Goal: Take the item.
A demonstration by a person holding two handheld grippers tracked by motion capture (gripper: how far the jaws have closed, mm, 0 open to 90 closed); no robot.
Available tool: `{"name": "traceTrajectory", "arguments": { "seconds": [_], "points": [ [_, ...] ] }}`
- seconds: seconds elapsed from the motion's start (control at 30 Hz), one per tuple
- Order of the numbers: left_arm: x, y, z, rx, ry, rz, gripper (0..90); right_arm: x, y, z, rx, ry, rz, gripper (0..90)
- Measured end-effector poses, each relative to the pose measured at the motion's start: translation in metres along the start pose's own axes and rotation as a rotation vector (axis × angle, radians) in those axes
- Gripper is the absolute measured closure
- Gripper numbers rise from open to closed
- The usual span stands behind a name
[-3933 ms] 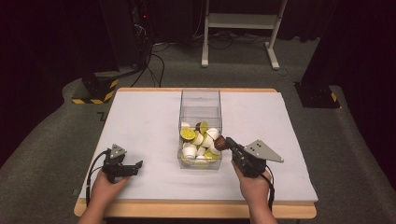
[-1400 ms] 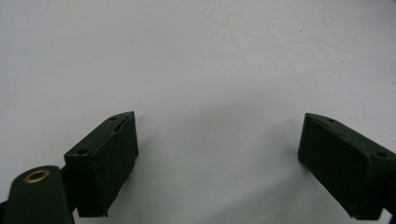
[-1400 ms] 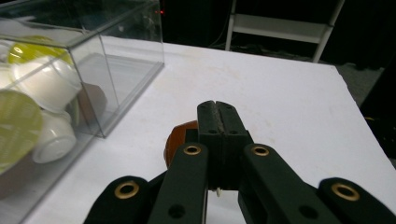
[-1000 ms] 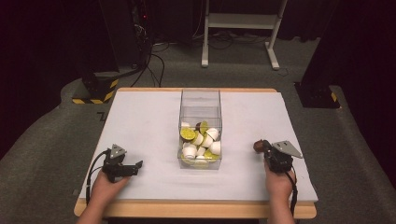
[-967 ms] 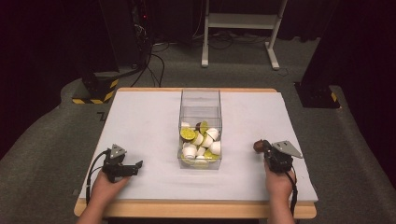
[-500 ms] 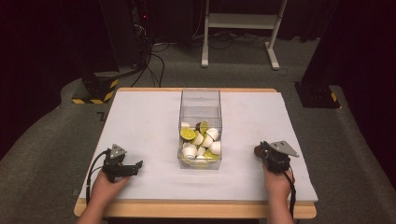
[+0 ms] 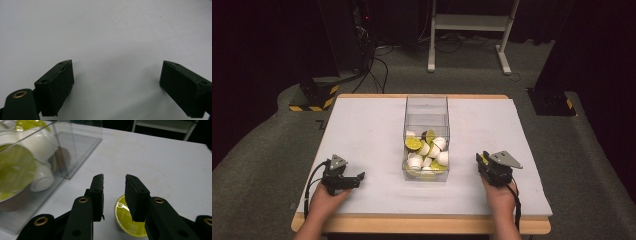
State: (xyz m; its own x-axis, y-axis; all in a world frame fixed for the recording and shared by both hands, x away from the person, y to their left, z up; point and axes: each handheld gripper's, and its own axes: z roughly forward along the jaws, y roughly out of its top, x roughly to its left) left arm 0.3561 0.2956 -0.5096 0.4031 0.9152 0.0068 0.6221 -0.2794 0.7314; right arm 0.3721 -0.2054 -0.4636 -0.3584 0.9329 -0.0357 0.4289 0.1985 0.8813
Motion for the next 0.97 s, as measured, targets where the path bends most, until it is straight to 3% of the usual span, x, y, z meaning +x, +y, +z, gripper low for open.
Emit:
{"name": "traceTrajectory", "arguments": {
  "seconds": [0.3, 0.43, 0.63, 0.97],
  "points": [
    [0.0, 0.0, 0.0, 0.0, 0.0, 0.0, 12.4, 0.041, -0.01, 0.013, 0.063, 0.093, -0.071, 59.0],
    [0.0, 0.0, 0.0, -0.001, 0.0, 0.0, 12.4, 0.054, -0.02, 0.022, 0.117, 0.114, -0.057, 56.9],
    [0.0, 0.0, 0.0, 0.0, 0.0, 0.0, 12.4, 0.059, -0.024, 0.032, 0.213, 0.11, -0.059, 50.5],
    [0.0, 0.0, 0.0, -0.001, 0.001, 0.0, 12.4, 0.059, -0.024, 0.036, 0.251, 0.119, -0.064, 44.8]
  ]
}}
